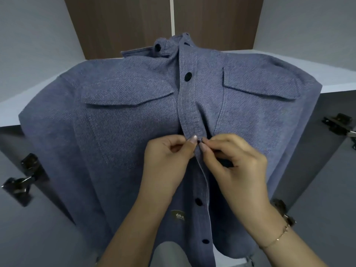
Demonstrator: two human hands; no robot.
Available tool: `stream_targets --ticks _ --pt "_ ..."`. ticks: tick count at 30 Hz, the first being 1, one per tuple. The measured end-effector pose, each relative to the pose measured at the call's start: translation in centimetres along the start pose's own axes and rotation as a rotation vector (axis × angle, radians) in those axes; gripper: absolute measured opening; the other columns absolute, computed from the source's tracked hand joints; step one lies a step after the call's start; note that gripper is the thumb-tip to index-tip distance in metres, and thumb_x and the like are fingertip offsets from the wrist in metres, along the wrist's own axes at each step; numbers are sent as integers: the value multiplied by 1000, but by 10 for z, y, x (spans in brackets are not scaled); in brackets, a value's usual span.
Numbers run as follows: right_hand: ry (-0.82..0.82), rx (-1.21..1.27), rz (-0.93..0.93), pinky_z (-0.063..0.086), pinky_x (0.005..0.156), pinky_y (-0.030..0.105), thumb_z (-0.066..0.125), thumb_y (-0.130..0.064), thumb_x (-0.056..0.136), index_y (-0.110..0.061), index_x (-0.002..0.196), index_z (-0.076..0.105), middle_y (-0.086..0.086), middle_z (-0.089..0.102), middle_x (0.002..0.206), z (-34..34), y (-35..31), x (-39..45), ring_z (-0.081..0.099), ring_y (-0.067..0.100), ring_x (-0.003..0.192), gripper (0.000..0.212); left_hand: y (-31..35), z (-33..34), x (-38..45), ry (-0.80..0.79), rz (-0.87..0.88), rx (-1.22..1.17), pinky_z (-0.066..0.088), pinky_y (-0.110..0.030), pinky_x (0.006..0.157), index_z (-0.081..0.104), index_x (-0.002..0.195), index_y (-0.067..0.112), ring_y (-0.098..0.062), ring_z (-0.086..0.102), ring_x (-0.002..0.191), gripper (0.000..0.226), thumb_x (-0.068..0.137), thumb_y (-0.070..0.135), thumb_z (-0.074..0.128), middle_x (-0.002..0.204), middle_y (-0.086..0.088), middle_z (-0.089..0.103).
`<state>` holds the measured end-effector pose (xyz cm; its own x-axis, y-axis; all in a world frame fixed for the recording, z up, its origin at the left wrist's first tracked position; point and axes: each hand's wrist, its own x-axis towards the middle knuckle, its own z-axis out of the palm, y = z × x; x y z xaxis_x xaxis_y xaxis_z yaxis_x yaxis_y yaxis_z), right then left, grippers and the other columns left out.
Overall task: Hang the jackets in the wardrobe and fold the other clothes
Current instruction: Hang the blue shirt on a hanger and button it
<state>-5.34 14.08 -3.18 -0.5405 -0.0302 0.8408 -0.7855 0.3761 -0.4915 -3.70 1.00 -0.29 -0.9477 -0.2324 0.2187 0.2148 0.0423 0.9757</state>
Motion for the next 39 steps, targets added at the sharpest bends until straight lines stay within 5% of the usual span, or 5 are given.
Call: stream_targets --ticks 8,16,20,34,39 --pt "-41 -206 -145 54 59 35 68 -5 88 1 86 72 7 64 82 -1 5 4 63 20 68 7 3 0 7 -127 -201 -185 55 -21 87 71 73 4 -10 69 82 23 93 10 62 75 -3 72" --pt "-107 -333 -329 49 62 34 69 -1 87 3 77 67 11 60 74 2 18 13 59 27 65 11 12 -13 26 -285 -331 -171 55 -14 71 66 105 -2 -2 69 75 16 96 6 55 82 0 72" --pt "-96 -260 -323 52 70 31 69 -2 88 1 86 71 10 66 83 1 25 15 63 24 73 4 9 -11 25 -202 -263 -160 55 -14 72 67 81 -3 -4 69 74 17 94 3 58 81 -6 69" --pt "-94 527 659 55 59 22 69 -3 84 -16 67 70 3 65 62 -4 -12 44 61 10 60 23 1 -4 10 -45 198 -1 51 -13 65 71 80 12 -1 63 65 14 89 2 65 68 5 69" --pt "-402 -203 189 51 63 27 70 -22 88 -21 76 65 -5 63 73 -27 -13 57 61 8 61 13 -1 -5 12 -56 323 74 51 -14 66 71 81 15 -1 63 68 13 87 4 69 74 0 71"
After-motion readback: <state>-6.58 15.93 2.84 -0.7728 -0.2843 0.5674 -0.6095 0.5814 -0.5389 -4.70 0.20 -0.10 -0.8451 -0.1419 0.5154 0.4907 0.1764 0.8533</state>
